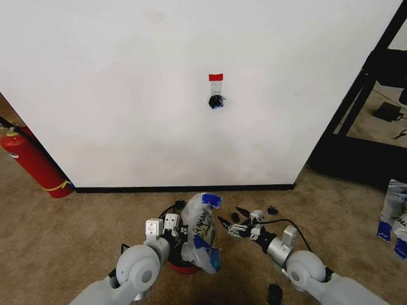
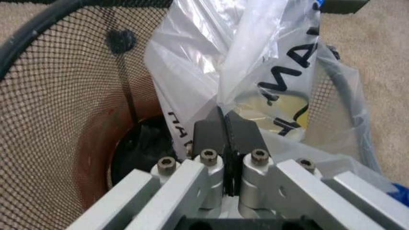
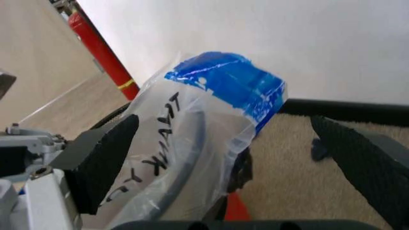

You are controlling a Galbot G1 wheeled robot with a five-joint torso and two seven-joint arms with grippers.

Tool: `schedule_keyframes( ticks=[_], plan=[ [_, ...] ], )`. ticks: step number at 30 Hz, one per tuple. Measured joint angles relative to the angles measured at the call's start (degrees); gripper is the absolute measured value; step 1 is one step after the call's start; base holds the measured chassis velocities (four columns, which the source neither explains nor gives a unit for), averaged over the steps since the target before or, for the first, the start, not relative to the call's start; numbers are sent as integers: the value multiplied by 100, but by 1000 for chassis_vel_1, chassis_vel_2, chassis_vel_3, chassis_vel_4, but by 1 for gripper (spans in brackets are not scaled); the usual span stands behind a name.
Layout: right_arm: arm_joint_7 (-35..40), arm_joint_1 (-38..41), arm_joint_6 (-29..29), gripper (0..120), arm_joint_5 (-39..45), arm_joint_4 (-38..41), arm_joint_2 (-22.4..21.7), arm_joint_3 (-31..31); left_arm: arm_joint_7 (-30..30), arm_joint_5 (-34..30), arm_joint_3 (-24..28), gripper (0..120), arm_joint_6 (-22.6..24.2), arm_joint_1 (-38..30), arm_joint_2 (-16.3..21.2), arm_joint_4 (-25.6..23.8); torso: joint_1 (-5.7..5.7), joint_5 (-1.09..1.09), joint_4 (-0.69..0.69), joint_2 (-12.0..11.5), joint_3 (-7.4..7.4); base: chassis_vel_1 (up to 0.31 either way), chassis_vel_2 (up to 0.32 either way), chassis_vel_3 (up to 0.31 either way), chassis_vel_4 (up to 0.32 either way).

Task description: Pick up the garbage bag from the wall and place it over the trash bin.

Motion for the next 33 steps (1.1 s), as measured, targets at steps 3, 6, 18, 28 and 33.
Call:
schedule_keyframes(
  ticks=[3, 6, 18, 28, 33],
  plan=[
    [155, 48, -255, 100, 66, 93, -21, -39, 36, 56, 24, 0, -38, 15, -26, 53, 0, 0, 0, 0, 0, 0, 0, 0, 0],
    [283, 123, -426, 100, 82, 131, -24, -116, 60, 80, 31, 0, -47, 48, -34, 59, 0, 0, 0, 0, 0, 0, 0, 0, 0],
    [1217, 655, -1702, 100, -142, 499, -24, -640, 99, 199, 0, 0, -41, 273, -50, -145, 0, 0, 0, 0, 0, 0, 0, 0, 0],
    [1655, 775, -2104, 100, -214, 534, 96, -795, 99, 228, -38, 0, -35, 372, -63, -293, 0, 0, 0, 0, 0, 0, 0, 0, 0],
    [2079, 762, -2509, 100, -215, 514, 183, -797, 99, 242, -50, 0, -30, 433, -53, -401, 0, 0, 0, 0, 0, 0, 0, 0, 0]
  ],
)
